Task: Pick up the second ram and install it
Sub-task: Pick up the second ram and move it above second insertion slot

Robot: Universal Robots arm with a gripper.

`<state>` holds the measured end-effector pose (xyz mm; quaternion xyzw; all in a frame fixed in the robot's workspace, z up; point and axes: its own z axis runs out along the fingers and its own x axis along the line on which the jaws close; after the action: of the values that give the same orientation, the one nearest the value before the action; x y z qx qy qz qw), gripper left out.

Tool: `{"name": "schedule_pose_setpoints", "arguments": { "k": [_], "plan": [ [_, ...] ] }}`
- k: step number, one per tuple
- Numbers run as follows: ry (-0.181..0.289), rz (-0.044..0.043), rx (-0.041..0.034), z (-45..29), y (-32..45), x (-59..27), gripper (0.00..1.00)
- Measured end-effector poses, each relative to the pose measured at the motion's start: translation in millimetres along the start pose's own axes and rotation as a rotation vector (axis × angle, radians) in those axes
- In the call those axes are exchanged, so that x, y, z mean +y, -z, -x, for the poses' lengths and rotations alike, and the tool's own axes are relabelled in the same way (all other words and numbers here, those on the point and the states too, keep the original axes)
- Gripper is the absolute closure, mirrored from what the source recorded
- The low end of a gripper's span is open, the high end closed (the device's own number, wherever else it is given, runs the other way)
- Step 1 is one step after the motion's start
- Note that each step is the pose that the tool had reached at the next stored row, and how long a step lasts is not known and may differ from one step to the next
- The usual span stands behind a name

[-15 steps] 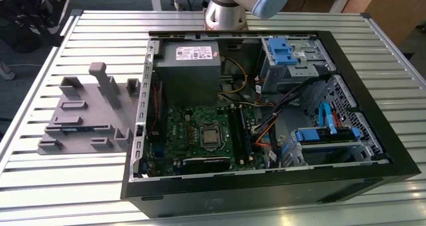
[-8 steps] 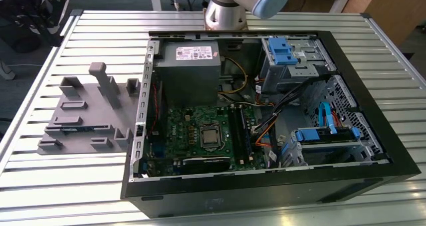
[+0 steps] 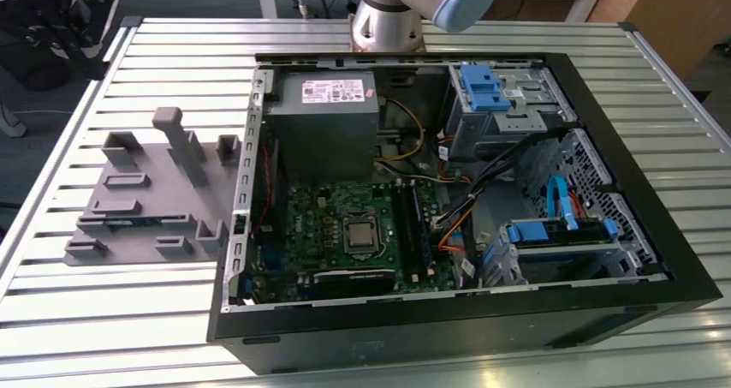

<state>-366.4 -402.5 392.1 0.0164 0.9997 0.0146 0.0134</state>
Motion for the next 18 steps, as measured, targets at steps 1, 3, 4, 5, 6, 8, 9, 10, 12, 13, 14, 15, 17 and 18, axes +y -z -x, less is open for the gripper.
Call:
{"name": "schedule_pose_setpoints", "arguments": {
  "k": [1,3,4,5,6,8,9,10,12,13,14,15,17,18],
  "plan": [
    [0.002,0.0001,0.0001,0.0,0.0,0.0,0.89],
    [0.007,0.0002,0.0002,0.0,0.0,0.0,0.89],
    [0.009,0.0002,0.0003,0.0,0.0,0.0,0.89],
    [0.011,0.0003,0.0003,0.0,0.0,0.0,0.89],
    [0.014,0.0004,0.0004,0.0,0.0,0.0,0.89],
    [0.018,0.0005,0.0005,0.0,0.0,0.0,0.89],
    [0.02,0.0005,0.0006,0.0,0.0,0.0,0.89],
    [0.023,0.0007,0.0007,0.0,0.0,0.0,0.89],
    [0.031,0.0009,0.0008,0.0,-0.1,0.0,0.89],
    [0.035,0.001,0.001,0.0,-0.1,0.0,0.89],
    [0.039,0.0011,0.0011,0.0,-0.1,0.0,0.89],
    [0.042,0.0011,0.0012,0.0,0.0,0.0,0.89],
    [0.046,0.0012,0.0013,0.0,-0.1,0.0,0.89],
    [0.049,0.0012,0.0014,0.0,0.0,0.0,0.89]
  ]
}}
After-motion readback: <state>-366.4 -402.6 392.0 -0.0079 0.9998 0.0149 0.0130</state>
